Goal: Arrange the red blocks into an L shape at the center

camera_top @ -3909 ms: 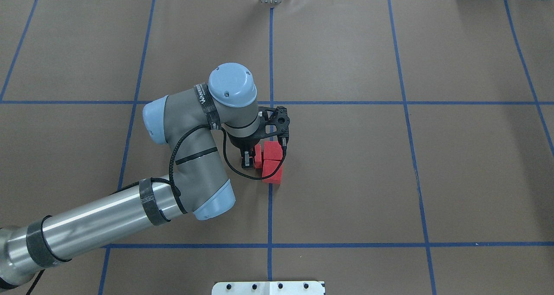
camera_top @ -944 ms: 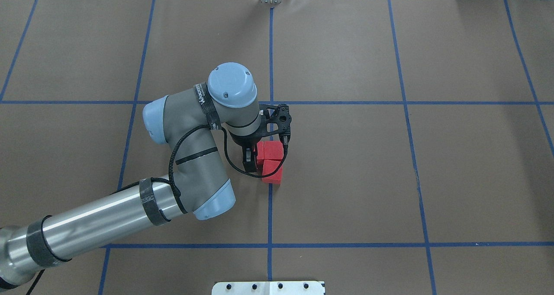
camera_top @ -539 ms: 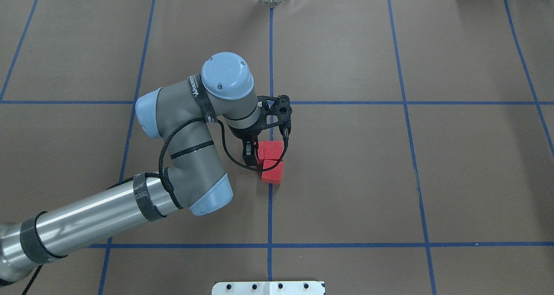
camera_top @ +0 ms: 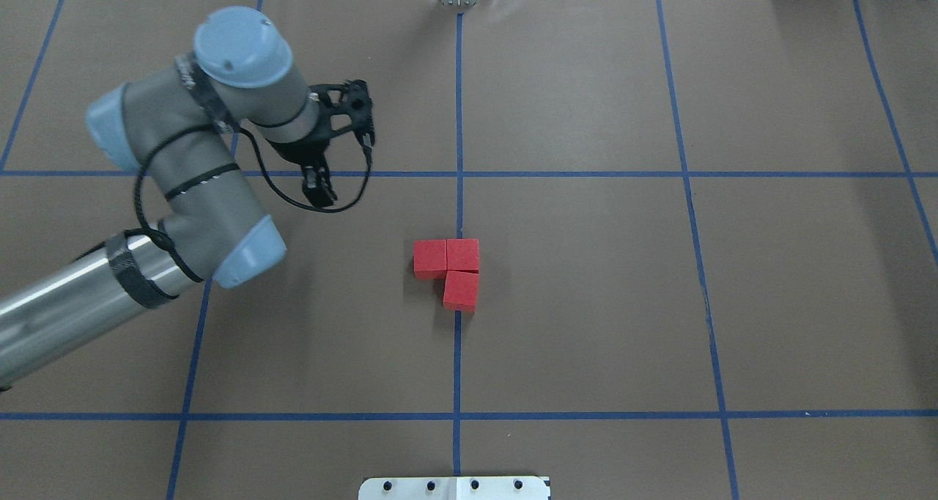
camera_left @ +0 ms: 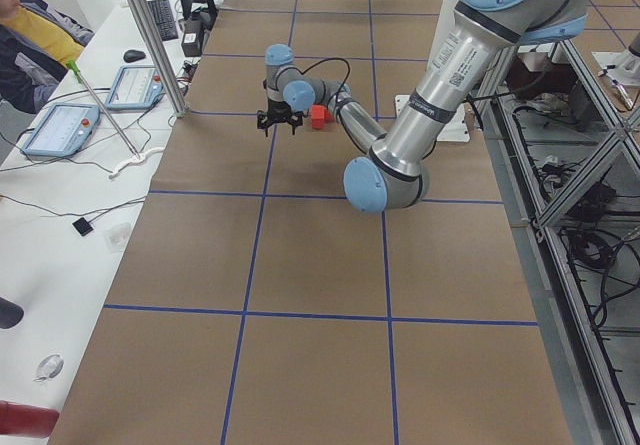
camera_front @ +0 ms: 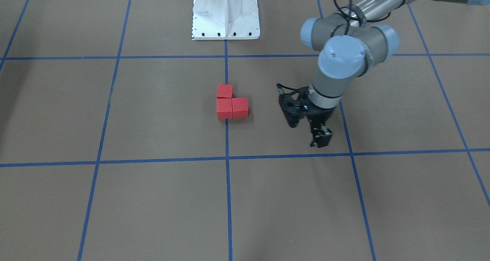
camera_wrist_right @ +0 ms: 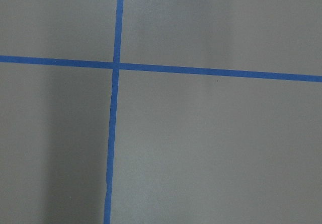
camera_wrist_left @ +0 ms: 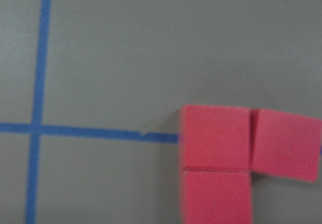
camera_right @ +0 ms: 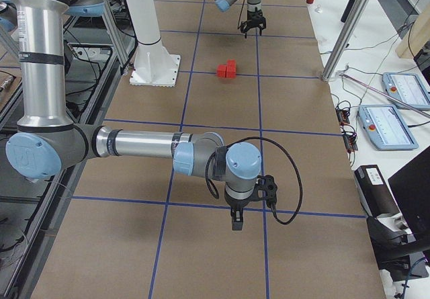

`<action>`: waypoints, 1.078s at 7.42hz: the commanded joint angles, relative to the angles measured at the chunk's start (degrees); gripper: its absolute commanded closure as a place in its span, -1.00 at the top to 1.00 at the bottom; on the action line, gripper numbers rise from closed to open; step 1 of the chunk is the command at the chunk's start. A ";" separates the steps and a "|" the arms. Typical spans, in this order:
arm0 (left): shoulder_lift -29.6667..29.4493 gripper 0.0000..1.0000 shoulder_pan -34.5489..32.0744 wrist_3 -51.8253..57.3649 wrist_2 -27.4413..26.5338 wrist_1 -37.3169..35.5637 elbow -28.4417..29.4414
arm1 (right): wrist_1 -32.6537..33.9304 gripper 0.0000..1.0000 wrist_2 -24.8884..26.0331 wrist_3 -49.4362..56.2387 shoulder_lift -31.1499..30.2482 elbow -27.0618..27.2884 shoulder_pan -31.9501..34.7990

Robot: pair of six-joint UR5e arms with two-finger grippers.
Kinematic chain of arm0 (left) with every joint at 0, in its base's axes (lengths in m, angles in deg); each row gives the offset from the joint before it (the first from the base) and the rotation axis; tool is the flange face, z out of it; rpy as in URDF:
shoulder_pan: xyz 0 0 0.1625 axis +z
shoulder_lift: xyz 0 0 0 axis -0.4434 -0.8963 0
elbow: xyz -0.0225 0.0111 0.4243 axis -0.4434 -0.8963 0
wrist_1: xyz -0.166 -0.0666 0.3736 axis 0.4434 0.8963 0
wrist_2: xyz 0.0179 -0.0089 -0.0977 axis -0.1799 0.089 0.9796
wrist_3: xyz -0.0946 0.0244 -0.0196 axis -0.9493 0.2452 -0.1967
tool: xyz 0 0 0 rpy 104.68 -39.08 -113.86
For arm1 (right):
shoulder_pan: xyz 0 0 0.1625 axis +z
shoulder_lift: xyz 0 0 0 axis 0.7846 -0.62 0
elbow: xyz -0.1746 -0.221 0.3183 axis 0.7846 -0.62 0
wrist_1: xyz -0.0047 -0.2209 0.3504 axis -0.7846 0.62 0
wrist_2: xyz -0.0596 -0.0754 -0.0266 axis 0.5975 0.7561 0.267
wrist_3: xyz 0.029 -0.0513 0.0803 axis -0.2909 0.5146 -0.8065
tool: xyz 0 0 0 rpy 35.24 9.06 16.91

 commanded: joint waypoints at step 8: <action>34.64 0.99 -48.64 -9.17 17.26 -10.22 -5.76 | 0.00 0.99 0.00 0.00 0.09 -0.21 0.00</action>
